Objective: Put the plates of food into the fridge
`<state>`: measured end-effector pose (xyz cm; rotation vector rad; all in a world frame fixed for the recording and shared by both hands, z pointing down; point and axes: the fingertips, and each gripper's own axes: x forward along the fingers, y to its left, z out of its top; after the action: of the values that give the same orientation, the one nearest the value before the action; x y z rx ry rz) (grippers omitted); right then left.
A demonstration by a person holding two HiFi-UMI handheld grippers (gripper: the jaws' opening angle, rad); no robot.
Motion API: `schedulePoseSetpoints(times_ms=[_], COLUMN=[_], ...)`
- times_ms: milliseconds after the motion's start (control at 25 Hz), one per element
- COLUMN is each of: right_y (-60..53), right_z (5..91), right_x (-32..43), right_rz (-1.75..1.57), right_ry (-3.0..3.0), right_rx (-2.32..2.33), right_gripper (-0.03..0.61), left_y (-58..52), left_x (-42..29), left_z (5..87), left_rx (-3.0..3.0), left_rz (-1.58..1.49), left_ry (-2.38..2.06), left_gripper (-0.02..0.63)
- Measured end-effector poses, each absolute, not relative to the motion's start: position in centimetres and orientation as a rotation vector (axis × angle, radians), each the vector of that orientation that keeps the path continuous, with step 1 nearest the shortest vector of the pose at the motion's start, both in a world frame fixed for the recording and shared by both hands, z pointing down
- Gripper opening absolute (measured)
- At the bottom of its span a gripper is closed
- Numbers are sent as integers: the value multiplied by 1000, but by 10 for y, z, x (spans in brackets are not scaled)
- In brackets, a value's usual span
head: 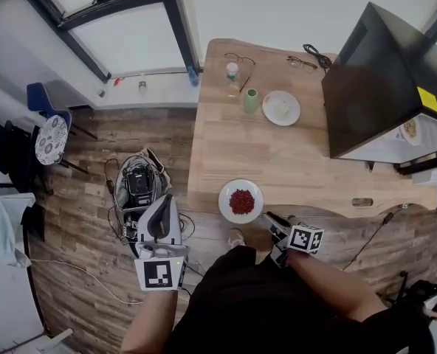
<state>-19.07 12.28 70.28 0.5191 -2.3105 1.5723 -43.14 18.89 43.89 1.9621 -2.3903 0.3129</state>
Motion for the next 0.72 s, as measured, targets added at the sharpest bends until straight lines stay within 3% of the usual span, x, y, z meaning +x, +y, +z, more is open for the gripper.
schedulePoseSetpoints(times_ms=[480,520,560,720], right_y=[123,124,123,122], right_z=[741,742,741,728], right_x=[-222,-223,-224,-225], right_rz=[1823,1829,1829,1863], right_ry=[-2199,-2199,-2205,-2253], right_rx=[574,575,577,546], right_gripper=[150,127,61,32], left_y=[203,203,203,205], left_x=[-450,-451,-451,-449], left_z=[443,442,441,438], left_rx=[1945,1947,1948,1943], left_rz=[442,445,447,423], left_ry=[-2385,-2387,-2389,-2397], left_gripper=[5,5,5,5])
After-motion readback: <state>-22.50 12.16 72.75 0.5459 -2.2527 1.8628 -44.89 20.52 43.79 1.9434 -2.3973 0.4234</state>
